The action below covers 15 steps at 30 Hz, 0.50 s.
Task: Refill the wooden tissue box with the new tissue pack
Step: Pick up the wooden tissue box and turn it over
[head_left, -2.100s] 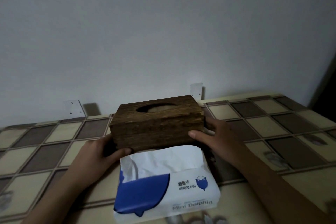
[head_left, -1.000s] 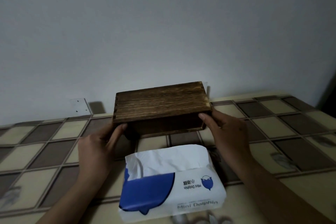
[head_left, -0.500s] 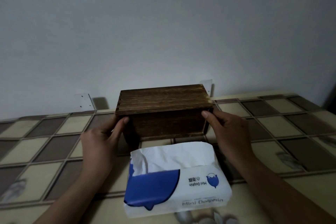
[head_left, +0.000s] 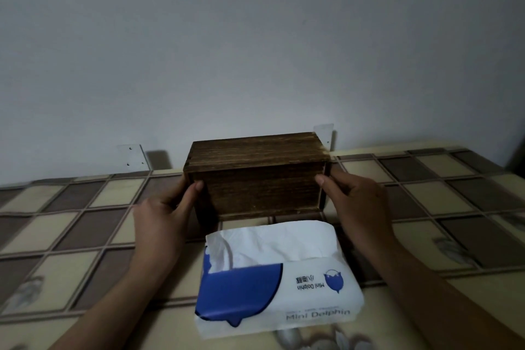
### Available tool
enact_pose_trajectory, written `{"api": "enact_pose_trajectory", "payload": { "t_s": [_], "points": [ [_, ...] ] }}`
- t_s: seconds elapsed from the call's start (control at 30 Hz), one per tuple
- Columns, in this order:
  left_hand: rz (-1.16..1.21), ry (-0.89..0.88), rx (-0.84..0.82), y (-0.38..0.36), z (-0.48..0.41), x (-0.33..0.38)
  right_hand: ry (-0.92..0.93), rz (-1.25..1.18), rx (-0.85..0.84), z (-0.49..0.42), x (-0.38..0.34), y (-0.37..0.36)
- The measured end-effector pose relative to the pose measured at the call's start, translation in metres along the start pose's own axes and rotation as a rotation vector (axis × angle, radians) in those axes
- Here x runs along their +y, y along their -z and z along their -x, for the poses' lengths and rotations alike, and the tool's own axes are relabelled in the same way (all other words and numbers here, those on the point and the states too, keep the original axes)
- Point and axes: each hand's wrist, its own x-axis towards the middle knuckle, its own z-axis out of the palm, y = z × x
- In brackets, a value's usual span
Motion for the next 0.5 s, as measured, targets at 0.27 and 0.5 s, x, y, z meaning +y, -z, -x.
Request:
{"api": "enact_pose_trajectory", "payload": {
  "t_s": [0.27,0.5],
  "points": [
    [-0.039,-0.032,-0.011,0.001,0.000,0.000,-0.023,0.015,-0.007,-0.001,0.001,0.002],
    [-0.165,-0.073,-0.153,0.014,-0.003,-0.002,-0.098,0.155,-0.188,0.002,0.005,0.007]
  ]
}}
